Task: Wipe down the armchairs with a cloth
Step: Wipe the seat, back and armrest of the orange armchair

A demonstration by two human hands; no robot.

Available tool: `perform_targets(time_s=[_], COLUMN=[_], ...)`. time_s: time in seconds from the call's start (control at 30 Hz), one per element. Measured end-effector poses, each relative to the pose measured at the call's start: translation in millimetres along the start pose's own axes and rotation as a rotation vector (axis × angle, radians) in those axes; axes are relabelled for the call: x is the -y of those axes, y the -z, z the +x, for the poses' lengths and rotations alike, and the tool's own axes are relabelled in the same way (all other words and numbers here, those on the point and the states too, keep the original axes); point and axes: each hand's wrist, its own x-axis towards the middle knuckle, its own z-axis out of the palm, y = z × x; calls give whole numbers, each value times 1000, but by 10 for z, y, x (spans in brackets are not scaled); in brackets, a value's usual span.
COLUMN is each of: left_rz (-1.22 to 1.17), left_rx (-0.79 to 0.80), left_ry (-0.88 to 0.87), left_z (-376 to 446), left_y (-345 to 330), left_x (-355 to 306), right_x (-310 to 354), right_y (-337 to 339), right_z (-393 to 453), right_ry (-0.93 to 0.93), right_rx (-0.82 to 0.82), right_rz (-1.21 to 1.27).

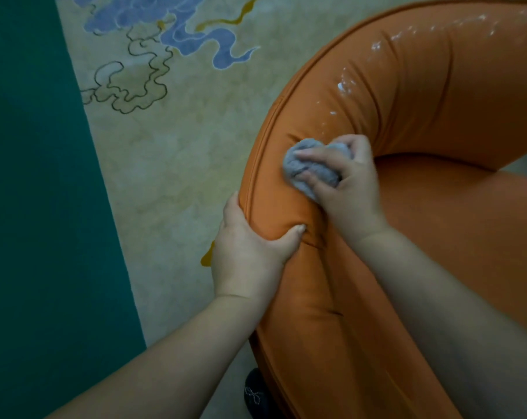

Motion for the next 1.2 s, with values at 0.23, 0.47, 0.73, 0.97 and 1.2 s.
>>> perform_targets(time_s=[0.23,0.47,0.73,0.97,1.2], left_rz=[11,14,4,11,20], left_rx=[0,1,1,-14,-8], left_ry=[-3,-9,-9,-23,-20], left_z=[11,-2,-6,-12,9], left_y=[14,19,30,30,21], left_x=[1,-3,-11,2,6], right_x=[-161,-357,-547,-391,-536], right_y=[-49,19,22,9,-44], right_z=[-104,-7,131,165,35], right_ry=[20,-185,9,-26,-41], right_rx=[-58,-243,-190,-245,-188], right_rz=[98,134,-29,74,81])
